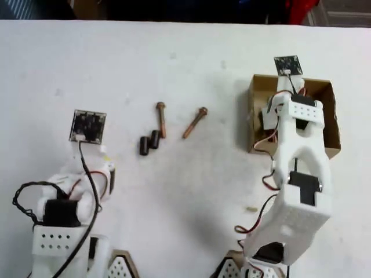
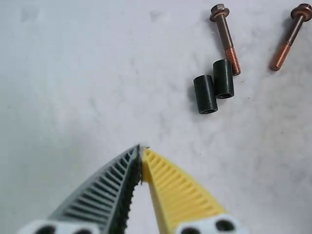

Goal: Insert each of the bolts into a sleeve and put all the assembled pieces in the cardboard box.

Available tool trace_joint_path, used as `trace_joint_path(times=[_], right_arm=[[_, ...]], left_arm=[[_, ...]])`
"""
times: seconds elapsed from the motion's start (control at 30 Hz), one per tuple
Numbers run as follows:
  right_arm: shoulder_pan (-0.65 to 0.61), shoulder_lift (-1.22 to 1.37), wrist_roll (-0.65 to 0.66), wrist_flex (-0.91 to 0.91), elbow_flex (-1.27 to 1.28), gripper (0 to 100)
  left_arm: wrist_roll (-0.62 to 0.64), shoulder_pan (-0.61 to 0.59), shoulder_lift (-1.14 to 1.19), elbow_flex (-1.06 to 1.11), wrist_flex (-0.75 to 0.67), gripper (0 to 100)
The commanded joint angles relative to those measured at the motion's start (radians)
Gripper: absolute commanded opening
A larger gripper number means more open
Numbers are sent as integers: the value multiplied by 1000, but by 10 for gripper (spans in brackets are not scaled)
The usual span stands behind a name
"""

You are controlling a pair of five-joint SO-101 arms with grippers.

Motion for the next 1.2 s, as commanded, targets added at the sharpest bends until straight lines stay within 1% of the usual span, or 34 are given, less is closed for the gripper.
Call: trace_joint_path(times=[0.0,0.5,0.57,0.67,0.73,0.97,1.17], right_arm=[[-12,-15,20,-5,-204,18],[-12,-15,18,-13,-255,21],[-10,-16,18,-13,-255,54],[-10,-16,18,-13,-255,141],[-8,-16,25,-10,-255,173],[-8,-99,21,-4,-269,147],[-30,-259,18,99,-272,149]], left_arm=[[-3,-2,-10,-9,-43,22],[-9,-2,-10,-8,-66,23],[-9,-2,-10,-8,-66,23],[-9,-2,-10,-8,-63,23],[-9,-2,-10,-8,-63,23],[-9,-2,-10,-8,-61,24],[-9,-2,-10,3,-63,24]])
